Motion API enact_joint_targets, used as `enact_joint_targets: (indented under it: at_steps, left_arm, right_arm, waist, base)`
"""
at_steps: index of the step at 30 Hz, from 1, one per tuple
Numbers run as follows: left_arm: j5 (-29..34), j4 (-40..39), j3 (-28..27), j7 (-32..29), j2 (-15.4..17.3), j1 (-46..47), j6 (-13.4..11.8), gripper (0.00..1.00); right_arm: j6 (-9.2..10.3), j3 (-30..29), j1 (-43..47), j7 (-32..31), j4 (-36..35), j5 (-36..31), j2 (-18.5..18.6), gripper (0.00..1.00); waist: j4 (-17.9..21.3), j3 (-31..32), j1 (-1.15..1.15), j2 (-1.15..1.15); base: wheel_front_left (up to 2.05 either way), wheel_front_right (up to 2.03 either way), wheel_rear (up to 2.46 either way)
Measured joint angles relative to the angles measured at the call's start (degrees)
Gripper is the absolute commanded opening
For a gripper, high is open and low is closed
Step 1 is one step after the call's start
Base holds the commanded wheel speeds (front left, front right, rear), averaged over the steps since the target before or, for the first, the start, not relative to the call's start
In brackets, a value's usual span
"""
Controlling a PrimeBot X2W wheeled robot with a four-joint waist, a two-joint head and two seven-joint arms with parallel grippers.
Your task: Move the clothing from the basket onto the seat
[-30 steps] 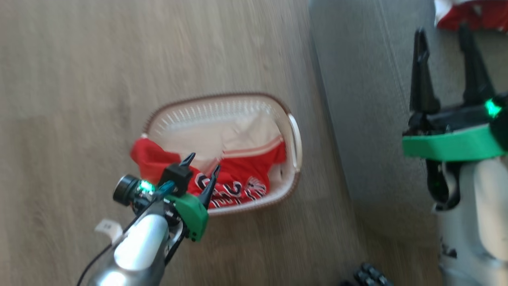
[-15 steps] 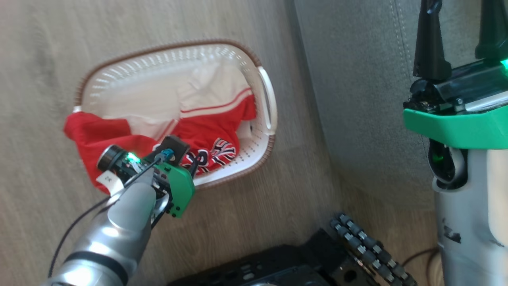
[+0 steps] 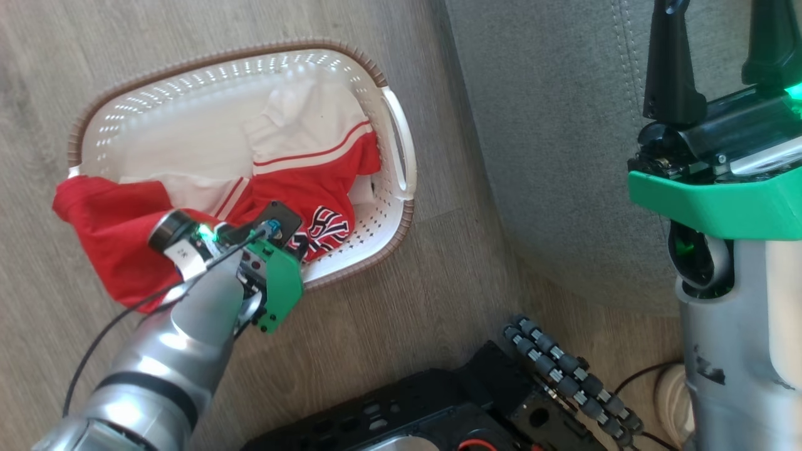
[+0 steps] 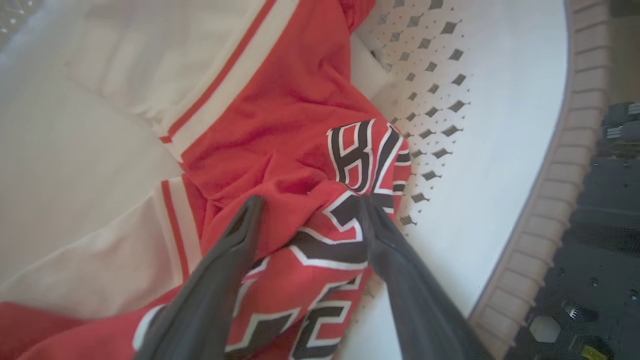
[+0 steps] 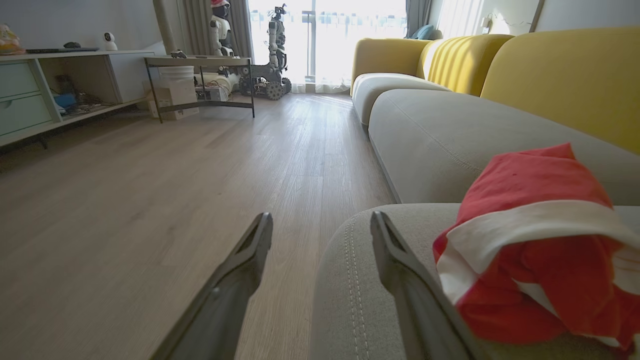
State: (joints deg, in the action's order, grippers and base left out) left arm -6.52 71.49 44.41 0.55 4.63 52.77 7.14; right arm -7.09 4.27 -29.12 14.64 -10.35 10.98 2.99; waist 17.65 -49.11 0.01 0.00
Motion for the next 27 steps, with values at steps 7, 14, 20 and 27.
enact_joint_targets:
  at_steps: [7, 14, 20, 27]
  left_arm:
    - [1.0, 1.2, 1.9, -0.8, 1.4, 3.4, -2.0, 1.0]
    - [1.0, 2.0, 2.5, -5.4, 1.8, 3.7, -2.2, 0.88]
    - [0.9, 2.2, 2.8, -5.5, 1.9, 3.7, -2.6, 0.0]
    - [0.2, 2.3, 3.4, -3.6, 1.6, 3.7, -2.5, 0.0]
  right_arm:
    - [0.0, 1.3, -0.2, 0.0, -1.2, 0.9, 0.0, 1.0]
    - [0.0, 1.5, -0.2, 0.0, -1.2, 1.7, 0.0, 1.0]
    - [0.0, 1.5, -0.7, 0.0, -1.0, 1.7, 0.0, 1.0]
    - [0.0, 1.4, -0.8, 0.0, -0.3, 2.1, 0.0, 1.0]
  waist:
    - [1.4, -1.8, 0.0, 0.0]
    - [2.4, -2.5, 0.0, 0.0]
    - [2.7, -2.1, 0.0, 0.0]
    - [2.2, -0.4, 0.0, 0.0]
  base:
    - [0.0, 0.0, 0.0]
    - [0.0, 0.0, 0.0]
    - [0.0, 0.0, 0.0]
    - [0.0, 0.0, 0.0]
